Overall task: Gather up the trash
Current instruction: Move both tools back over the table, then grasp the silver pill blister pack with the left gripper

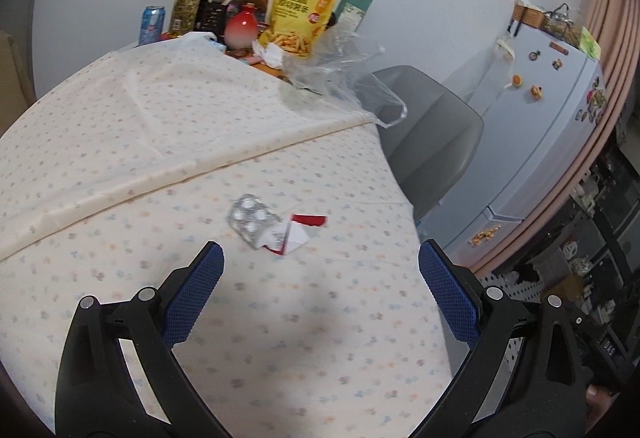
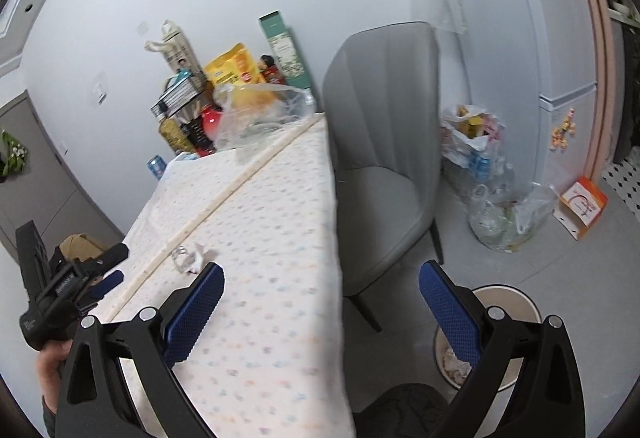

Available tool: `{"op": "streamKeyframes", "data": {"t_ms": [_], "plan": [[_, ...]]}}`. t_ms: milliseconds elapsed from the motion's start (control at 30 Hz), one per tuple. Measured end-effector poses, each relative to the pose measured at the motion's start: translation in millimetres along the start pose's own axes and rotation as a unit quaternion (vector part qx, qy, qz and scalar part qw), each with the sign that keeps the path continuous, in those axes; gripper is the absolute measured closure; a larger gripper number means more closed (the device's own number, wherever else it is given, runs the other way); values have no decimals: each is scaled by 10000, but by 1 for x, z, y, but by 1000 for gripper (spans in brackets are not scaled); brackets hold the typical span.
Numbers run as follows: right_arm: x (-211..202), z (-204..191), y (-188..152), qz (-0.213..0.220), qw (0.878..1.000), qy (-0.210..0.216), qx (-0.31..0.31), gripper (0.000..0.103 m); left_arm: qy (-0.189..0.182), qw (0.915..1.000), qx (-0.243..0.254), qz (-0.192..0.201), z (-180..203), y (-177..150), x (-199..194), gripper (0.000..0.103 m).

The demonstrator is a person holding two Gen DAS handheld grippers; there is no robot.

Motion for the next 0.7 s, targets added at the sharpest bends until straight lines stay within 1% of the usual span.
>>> {"op": "streamKeyframes", "data": {"t_ms": [267,400,500,600,667,700], "plan": [[30,-48,-7,-237,9991,268,-228,7,115,9995,-300,23,-49,2,-4,6],[48,-69,-13,-342,9987,193,-326,8,179,9986,-495,-17,-73,1,-2,7],[61,-83,-20,-473,9979,188,-411,10,87,9975,-685,-148,-90,-4,4,11],[71,-94,-27,-547,9971,255,-465,10,109,9965,-771,-294,-103,-9,15,17],[76,-96,-31,-584,9969,316,-433,11,150,9955,-827,-446,-108,-11,25,25],[79,-96,-33,-622,9967,339,-399,11,135,9947,-886,-508,-109,-11,30,27]]}}
Point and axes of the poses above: each gripper's, at about its wrist camera, not at the fingertips, and x roughly the way its jaws point, z to its right, y to its top, the point moved 2 cm from there along x, roughly the way its jaws point, and after that the axes turned 8 degrees about z, right-handed, at the moved point
